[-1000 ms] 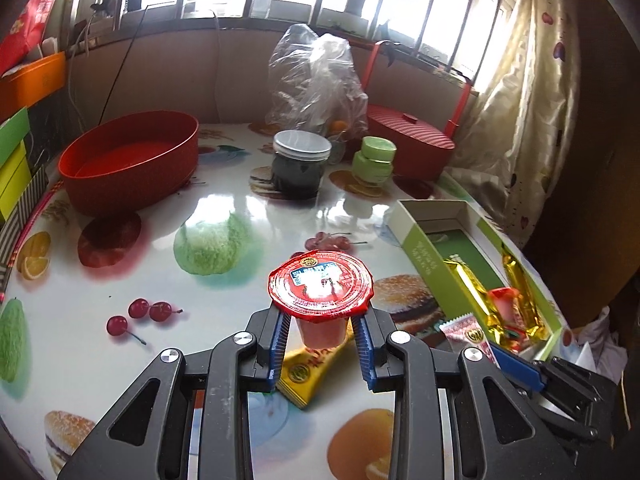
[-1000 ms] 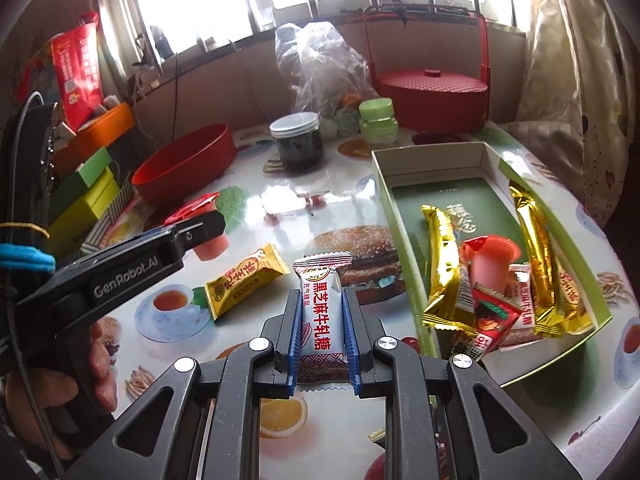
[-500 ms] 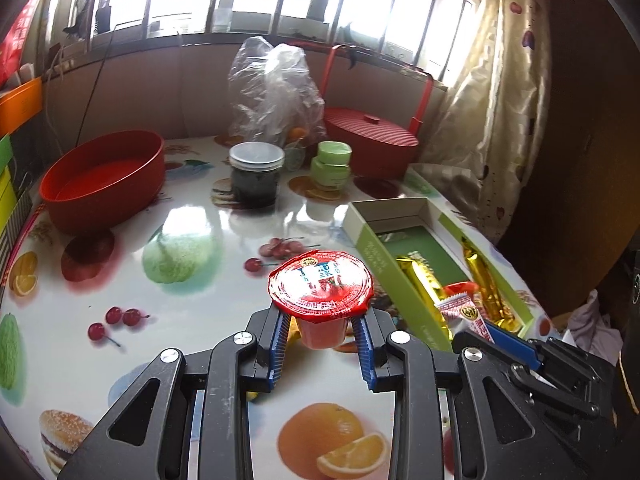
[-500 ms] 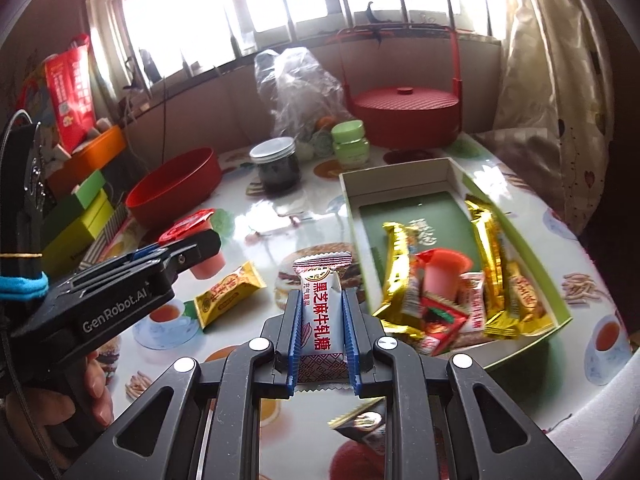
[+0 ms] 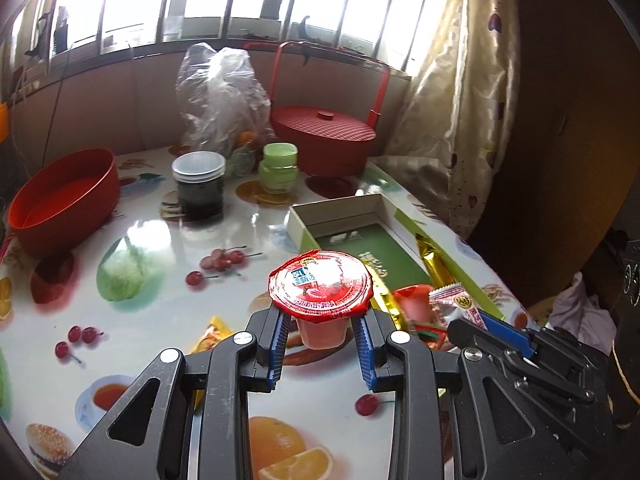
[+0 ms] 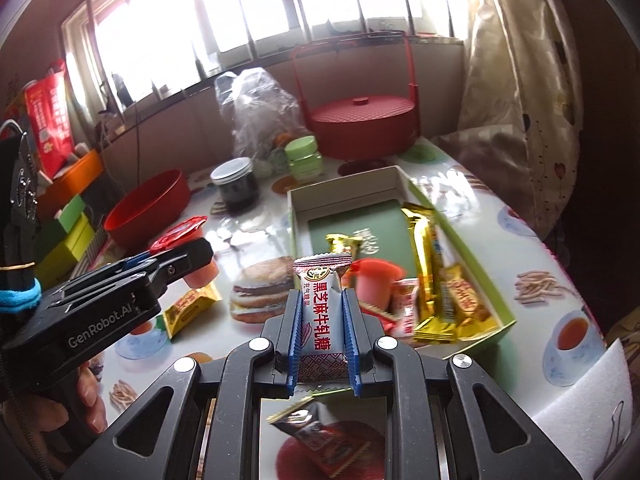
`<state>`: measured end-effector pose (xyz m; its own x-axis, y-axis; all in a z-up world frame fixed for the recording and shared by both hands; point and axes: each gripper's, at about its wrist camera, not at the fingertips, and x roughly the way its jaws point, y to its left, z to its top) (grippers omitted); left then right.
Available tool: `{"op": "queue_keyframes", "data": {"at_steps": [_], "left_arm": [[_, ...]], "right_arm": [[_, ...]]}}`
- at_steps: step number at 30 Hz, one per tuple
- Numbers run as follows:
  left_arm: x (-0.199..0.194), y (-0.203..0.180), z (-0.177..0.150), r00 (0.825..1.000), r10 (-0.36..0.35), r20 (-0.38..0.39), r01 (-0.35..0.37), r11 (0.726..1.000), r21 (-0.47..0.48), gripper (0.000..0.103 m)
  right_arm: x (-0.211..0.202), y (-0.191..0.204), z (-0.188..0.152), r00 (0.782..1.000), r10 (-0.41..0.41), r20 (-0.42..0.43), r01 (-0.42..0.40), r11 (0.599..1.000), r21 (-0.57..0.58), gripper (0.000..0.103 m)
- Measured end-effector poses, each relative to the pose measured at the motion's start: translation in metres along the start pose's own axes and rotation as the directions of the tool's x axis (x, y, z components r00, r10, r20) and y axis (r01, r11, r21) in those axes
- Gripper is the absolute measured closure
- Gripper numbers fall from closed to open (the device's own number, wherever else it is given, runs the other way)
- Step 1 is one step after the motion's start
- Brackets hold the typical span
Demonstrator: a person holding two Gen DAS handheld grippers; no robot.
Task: Organize snacks
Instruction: 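Carry the jelly cup and milk candy over the green gift box with both tools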
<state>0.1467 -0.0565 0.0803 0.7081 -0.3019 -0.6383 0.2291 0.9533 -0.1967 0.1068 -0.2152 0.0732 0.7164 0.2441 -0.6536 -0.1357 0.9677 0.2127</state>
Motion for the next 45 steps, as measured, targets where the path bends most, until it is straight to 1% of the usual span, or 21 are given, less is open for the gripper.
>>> {"op": "queue_keyframes", "data": {"at_steps": [5,10,16,21,29,41,45], "left_arm": [[0.008,-0.011,0.004,1.000,-0.029,-0.011,0.029,1.000,0.012,0.072],[0.019,-0.021,0.009,0.997,-0.069,-0.025,0.070,0.997,0.017,0.072],[0.030,-0.032,0.010,0.995,-0.090,-0.049,0.091,0.995,0.029,0.072],[0.042,-0.039,0.009,0.992,-0.100,-0.074,0.103,0.994,0.039,0.072],[0.056,-0.044,0.005,0.989,-0.092,-0.111,0.098,0.994,0.047,0.072],[0.074,-0.050,0.005,0.989,-0.065,-0.132,0.076,0.994,0.076,0.072],[0.081,-0.050,0.005,0.989,-0.055,-0.134,0.066,0.994,0.082,0.072]], "right_arm": [[-0.001,-0.021,0.005,1.000,-0.025,0.007,0.024,0.999,0.046,0.085],[0.000,-0.037,0.008,0.999,-0.050,0.010,0.050,0.996,0.068,0.085],[0.001,-0.055,0.010,0.997,-0.082,0.008,0.081,0.992,0.092,0.085],[0.005,-0.063,0.010,0.996,-0.090,-0.001,0.090,0.991,0.097,0.085],[0.015,-0.070,0.009,0.995,-0.100,-0.018,0.101,0.990,0.095,0.085],[0.035,-0.074,0.007,0.992,-0.111,-0.053,0.115,0.990,0.082,0.085],[0.040,-0.074,0.011,0.992,-0.112,-0.051,0.115,0.991,0.066,0.085]]}}
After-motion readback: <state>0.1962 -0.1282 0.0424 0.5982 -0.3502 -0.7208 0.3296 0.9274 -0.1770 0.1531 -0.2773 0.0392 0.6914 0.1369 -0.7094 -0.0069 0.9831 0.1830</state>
